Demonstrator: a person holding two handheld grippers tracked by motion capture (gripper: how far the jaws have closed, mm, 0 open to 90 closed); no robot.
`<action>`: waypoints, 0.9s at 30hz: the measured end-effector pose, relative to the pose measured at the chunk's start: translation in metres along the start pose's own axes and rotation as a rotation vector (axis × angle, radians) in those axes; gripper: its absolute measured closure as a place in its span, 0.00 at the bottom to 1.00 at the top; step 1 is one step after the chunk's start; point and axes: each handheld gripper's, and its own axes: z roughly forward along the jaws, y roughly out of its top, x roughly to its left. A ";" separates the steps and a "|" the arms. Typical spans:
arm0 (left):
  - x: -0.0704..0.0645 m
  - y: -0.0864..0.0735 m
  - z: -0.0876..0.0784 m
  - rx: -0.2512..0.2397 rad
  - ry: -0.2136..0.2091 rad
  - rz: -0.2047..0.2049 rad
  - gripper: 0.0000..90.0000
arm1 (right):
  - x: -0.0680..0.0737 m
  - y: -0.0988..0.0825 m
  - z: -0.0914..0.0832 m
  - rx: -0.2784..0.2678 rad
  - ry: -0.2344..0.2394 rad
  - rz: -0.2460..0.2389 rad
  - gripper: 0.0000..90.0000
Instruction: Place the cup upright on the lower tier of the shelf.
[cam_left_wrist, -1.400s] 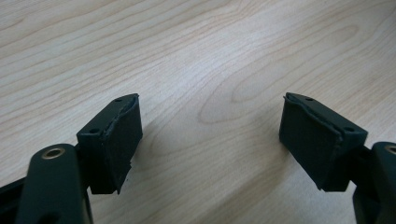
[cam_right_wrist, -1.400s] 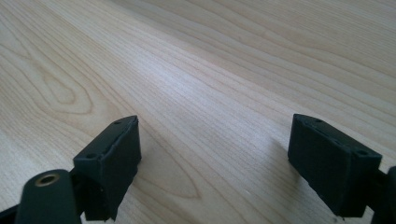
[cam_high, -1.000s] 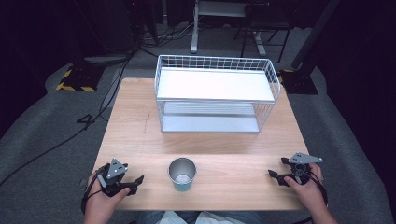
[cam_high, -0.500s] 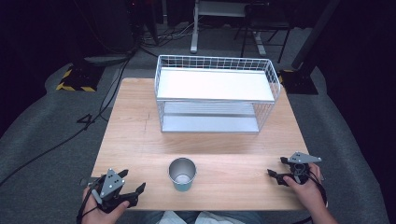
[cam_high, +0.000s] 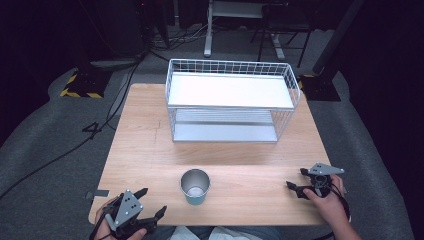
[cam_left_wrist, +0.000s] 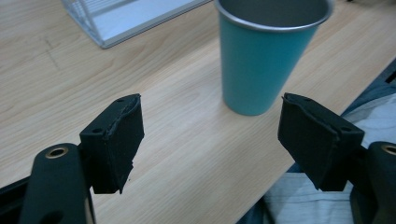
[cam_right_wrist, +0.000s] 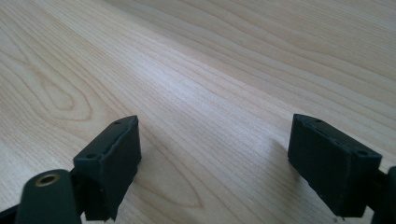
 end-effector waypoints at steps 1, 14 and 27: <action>-0.003 0.002 0.000 -0.005 -0.014 0.000 0.24 | 0.000 0.000 0.000 0.000 0.000 0.000 0.19; -0.025 0.008 0.009 -0.105 -0.134 -0.048 0.19 | 0.000 0.000 0.000 0.000 0.000 0.000 0.19; -0.041 0.006 0.044 -0.173 -0.077 -0.094 0.18 | 0.000 0.000 0.000 0.000 0.000 0.000 0.19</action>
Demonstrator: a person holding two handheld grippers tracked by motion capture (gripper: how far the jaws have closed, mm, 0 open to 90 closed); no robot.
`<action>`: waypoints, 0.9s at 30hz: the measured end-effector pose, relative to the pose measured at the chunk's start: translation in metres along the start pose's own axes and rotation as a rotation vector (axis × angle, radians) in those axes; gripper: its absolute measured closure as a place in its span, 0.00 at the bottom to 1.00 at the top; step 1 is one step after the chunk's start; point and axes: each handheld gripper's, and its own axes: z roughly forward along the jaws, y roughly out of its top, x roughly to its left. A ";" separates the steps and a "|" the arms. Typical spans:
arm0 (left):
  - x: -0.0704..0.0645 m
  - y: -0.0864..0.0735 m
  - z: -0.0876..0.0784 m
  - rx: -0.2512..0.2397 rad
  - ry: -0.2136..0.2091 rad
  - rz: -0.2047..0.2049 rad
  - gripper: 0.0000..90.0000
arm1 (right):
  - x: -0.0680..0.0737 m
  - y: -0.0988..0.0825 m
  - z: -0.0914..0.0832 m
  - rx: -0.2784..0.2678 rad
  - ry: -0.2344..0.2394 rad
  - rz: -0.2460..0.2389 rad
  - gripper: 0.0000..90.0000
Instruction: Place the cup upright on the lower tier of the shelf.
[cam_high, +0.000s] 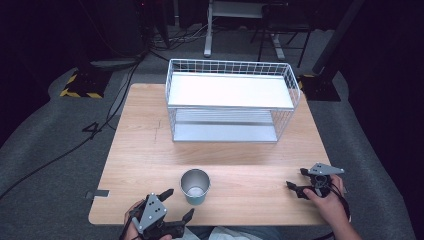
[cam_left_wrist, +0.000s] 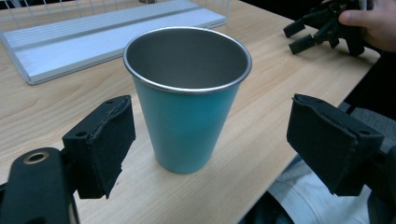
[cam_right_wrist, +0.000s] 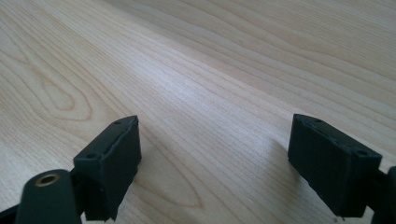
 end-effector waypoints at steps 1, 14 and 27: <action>0.000 0.000 0.000 0.000 0.000 0.000 0.18 | 0.000 0.000 0.000 0.000 0.000 0.000 0.19; -0.001 -0.013 0.036 -0.018 0.029 -0.019 0.18 | 0.000 0.000 0.000 -0.001 0.001 0.000 0.19; 0.011 -0.016 0.063 -0.039 0.009 -0.009 0.17 | 0.000 0.000 0.000 -0.001 0.001 0.000 0.19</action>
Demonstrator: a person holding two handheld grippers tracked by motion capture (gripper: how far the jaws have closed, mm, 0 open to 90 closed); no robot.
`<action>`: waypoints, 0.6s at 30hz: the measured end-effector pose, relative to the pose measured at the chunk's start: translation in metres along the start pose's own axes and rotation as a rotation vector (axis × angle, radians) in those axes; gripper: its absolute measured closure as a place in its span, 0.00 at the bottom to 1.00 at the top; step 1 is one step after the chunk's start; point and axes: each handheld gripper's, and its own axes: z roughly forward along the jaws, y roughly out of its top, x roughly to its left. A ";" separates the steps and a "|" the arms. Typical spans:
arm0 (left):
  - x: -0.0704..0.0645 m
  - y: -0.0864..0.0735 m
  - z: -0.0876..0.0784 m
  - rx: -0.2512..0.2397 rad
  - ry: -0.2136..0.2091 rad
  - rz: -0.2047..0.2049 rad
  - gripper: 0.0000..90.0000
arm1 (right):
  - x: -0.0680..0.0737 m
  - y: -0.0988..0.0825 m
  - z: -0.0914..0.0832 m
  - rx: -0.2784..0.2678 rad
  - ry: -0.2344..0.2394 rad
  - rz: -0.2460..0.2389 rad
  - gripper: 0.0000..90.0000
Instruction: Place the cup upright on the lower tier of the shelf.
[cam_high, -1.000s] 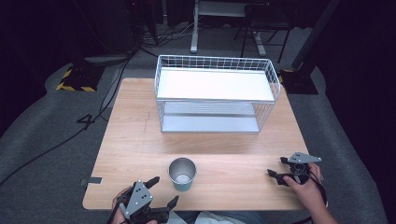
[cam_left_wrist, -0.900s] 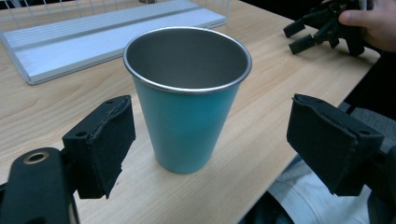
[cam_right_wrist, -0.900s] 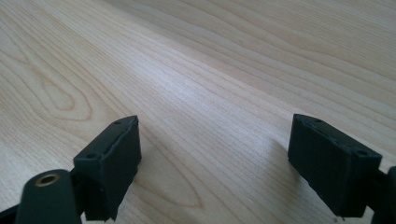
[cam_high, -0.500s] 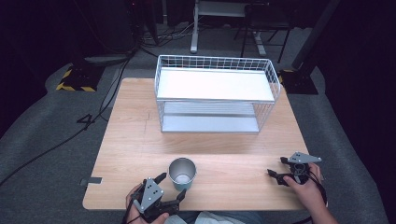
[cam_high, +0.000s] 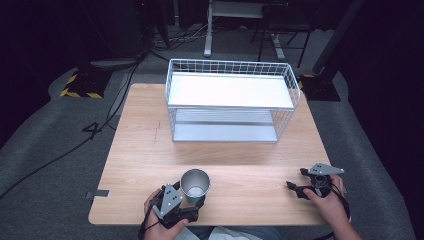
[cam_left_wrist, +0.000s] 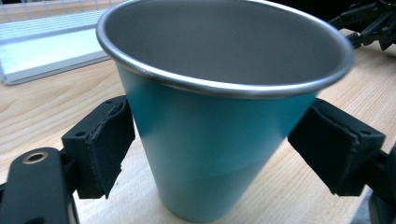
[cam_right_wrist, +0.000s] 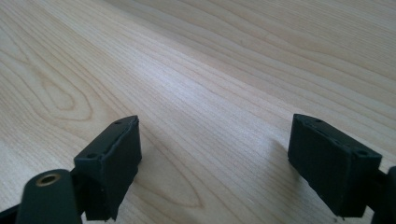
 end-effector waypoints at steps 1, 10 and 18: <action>0.001 0.001 0.003 -0.002 -0.009 -0.011 0.16 | 0.000 0.000 0.000 0.000 0.001 -0.001 0.19; 0.004 0.002 0.014 -0.015 -0.042 0.009 0.18 | 0.000 0.000 0.000 0.000 0.001 -0.001 0.20; 0.007 0.005 0.013 0.007 -0.076 0.040 0.18 | 0.000 0.000 0.000 0.000 0.002 -0.002 0.20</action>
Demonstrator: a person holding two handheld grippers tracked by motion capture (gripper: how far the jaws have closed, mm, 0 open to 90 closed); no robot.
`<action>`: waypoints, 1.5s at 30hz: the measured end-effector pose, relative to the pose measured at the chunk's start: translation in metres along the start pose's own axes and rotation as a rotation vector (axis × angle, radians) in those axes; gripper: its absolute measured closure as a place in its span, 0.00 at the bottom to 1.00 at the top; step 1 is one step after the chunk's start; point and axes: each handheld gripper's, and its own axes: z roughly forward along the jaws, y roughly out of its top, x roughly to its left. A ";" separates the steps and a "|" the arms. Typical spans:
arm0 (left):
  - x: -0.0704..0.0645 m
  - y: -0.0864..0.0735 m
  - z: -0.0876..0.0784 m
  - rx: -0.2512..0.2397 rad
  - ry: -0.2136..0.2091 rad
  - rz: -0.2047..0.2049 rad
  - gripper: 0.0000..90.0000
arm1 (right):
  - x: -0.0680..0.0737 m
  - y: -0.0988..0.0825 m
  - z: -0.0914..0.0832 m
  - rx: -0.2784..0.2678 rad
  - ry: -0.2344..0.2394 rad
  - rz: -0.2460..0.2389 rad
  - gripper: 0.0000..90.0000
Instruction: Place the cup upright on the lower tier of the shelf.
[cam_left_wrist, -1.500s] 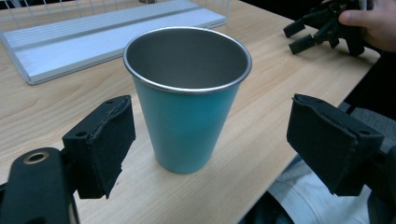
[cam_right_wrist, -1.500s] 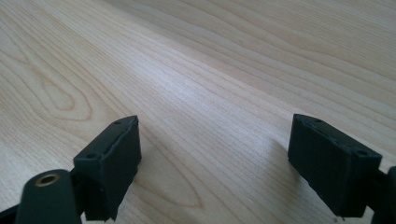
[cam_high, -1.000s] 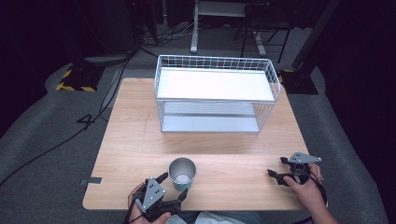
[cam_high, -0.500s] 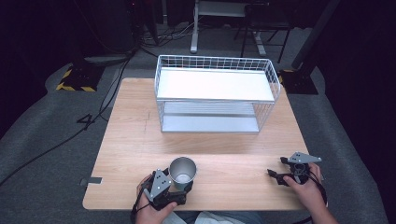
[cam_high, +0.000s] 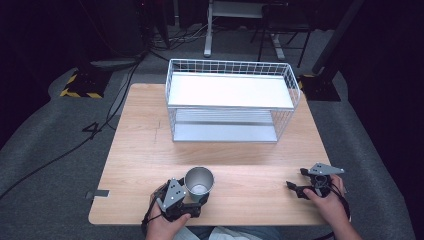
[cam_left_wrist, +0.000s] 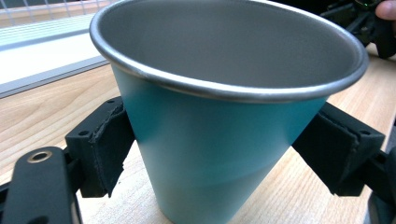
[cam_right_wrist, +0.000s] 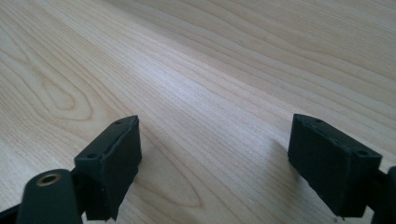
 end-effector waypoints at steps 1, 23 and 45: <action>0.000 0.000 0.000 0.002 -0.007 0.001 0.18 | 0.000 0.000 0.000 0.000 0.000 0.000 0.20; 0.029 0.044 -0.015 -0.021 -0.163 0.072 0.18 | 0.000 0.000 0.000 0.000 0.000 0.000 0.20; 0.056 0.098 0.018 -0.037 -0.238 0.086 0.18 | 0.000 0.000 0.000 0.001 -0.001 0.000 0.20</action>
